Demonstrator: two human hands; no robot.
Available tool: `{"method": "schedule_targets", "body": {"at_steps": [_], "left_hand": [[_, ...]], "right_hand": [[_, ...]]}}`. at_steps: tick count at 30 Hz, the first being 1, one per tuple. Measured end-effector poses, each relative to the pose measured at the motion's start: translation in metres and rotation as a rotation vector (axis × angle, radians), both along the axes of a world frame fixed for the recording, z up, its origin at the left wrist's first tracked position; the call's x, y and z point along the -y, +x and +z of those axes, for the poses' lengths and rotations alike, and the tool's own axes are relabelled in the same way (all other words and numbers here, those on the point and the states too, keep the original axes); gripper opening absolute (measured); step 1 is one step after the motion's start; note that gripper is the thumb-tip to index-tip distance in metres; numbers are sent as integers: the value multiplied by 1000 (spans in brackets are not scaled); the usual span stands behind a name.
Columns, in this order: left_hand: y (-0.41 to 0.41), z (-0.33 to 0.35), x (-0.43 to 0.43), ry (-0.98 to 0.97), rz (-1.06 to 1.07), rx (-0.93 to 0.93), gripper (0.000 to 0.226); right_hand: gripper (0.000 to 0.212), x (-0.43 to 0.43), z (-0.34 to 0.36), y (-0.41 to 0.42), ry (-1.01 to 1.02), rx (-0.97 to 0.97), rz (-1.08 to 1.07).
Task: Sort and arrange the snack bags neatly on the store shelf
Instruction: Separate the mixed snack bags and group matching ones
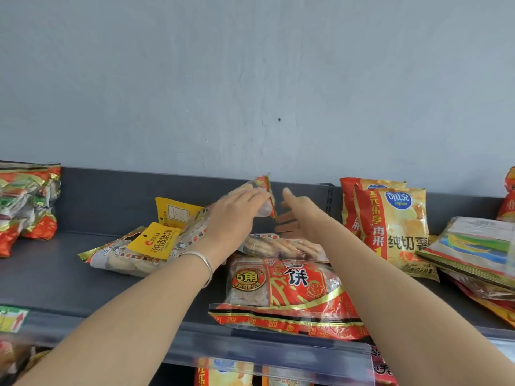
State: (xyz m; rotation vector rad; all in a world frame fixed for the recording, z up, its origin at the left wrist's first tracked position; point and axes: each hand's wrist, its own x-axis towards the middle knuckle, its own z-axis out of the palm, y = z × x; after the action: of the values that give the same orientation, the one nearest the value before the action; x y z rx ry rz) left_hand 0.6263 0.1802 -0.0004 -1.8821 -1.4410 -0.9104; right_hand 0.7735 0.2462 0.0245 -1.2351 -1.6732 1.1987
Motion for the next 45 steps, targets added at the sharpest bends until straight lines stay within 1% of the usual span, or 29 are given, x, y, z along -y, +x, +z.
{"method": "schedule_targets", "body": {"at_steps": [1, 3, 5, 6, 7, 8, 10, 12, 13, 14, 15, 16, 17, 18, 19, 20, 21, 22, 23, 26, 28, 30, 32, 36, 40, 45], "left_hand": [[7, 1, -1, -3, -51, -21, 52], [21, 1, -1, -3, -151, -104, 49], [31, -2, -4, 55, -239, -203, 47], [35, -3, -6, 90, -268, -249, 45], [39, -3, -9, 127, -293, -287, 41], [44, -2, -11, 152, -316, -312, 38], [54, 5, -14, 174, -349, -318, 37], [61, 12, -17, 97, -294, -262, 44], [62, 14, -18, 27, -211, -225, 48], [60, 13, -19, -56, -106, -193, 54], [56, 11, -20, -151, -9, -162, 58], [54, 6, -21, -257, 52, -140, 60], [50, 1, -22, -363, 72, -119, 59], [48, -4, -24, -460, 64, -89, 57], [49, -8, -27, -533, 43, -50, 55], [51, -10, -31, -568, 26, -10, 53], [53, -11, -35, -575, 20, 19, 50], [56, -11, -40, -571, 22, 33, 48], [58, -11, -43, -567, 30, 38, 47], [64, -13, -48, -524, 47, 79, 46], [61, -16, -45, -423, 38, 119, 43], [52, -15, -39, -280, 44, 138, 37], [35, -12, -31, -195, 75, 184, 34], [-10, -10, -16, -211, 143, 254, 32], [-56, -15, 0, -249, 245, 298, 29], [-116, -22, 11, -313, 343, 342, 29]], "right_hand": [[58, 2, 4, 2, -125, -128, 37], [58, 1, 7, 10, -311, -301, 72], [50, -1, 7, 17, -405, -403, 37], [41, -2, 8, 19, -408, -405, 0], [32, -2, 10, 22, -381, -379, -44], [30, -3, 13, 24, -330, -346, -104], [26, -8, 18, 29, -166, -317, -253], [24, -13, 21, 38, -36, -357, -394], [30, -20, 21, 44, 3, -364, -440], [40, -24, 20, 50, 28, -343, -461], [52, -29, 18, 57, 41, -269, -464], [64, -31, 14, 65, 56, -98, -462], [73, -31, 10, 70, 95, 142, -446], [74, -29, 5, 74, 162, 371, -413], [67, -27, 0, 77, 247, 534, -366], [55, -25, -3, 77, 328, 625, -300], [43, -25, -6, 75, 397, 663, -230], [35, -24, -8, 73, 433, 676, -172], [31, -23, -9, 70, 441, 682, -132], [34, -24, -6, 63, 480, 724, -109], [34, -22, -3, 58, 566, 764, -136], [32, -18, 0, 48, 665, 784, -166], [31, -13, 3, 33, 740, 785, -167], [32, -3, 4, -6, 848, 766, -65], [34, 5, 2, -52, 918, 741, 112], [34, 11, 1, -110, 956, 831, 306]]}}
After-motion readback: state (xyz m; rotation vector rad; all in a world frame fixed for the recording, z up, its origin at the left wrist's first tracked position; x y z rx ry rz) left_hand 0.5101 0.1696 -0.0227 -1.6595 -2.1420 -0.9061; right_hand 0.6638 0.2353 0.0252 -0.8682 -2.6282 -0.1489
